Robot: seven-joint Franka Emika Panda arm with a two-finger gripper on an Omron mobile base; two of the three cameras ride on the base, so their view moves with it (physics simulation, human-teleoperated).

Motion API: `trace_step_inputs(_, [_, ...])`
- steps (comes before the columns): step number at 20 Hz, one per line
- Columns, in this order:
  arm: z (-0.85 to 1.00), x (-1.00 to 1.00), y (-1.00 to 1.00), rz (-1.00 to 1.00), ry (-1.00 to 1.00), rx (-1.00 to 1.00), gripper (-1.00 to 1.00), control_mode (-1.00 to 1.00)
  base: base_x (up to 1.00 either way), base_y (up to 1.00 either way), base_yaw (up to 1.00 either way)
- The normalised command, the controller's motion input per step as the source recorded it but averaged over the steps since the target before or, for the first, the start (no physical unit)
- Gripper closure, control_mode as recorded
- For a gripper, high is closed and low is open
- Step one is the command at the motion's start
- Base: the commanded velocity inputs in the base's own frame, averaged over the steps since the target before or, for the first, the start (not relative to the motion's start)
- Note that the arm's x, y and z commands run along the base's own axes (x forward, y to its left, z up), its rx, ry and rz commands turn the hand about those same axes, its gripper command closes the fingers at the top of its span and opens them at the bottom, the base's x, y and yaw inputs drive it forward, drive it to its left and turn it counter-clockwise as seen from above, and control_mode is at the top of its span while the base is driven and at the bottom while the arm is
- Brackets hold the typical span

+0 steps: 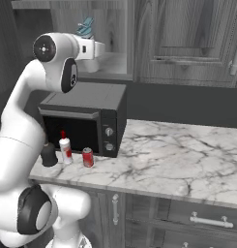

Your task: Sort all alcoholic drinks to one cabinet, and non-alcoholic drinks to the other.

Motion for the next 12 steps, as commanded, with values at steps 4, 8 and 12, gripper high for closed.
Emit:
trace_step_inputs(4, [-0.09,0.23,0.0,0.0,0.0,0.01,1.0,-1.0,0.0,0.0,0.0])
trace_step_inputs(8, [-0.07,0.24,0.0,0.0,0.0,0.01,1.0,-1.0,0.0,0.0,0.0])
trace_step_inputs(12, [-0.07,0.24,0.0,0.0,0.0,0.01,1.0,-1.0,0.0,0.0,0.0])
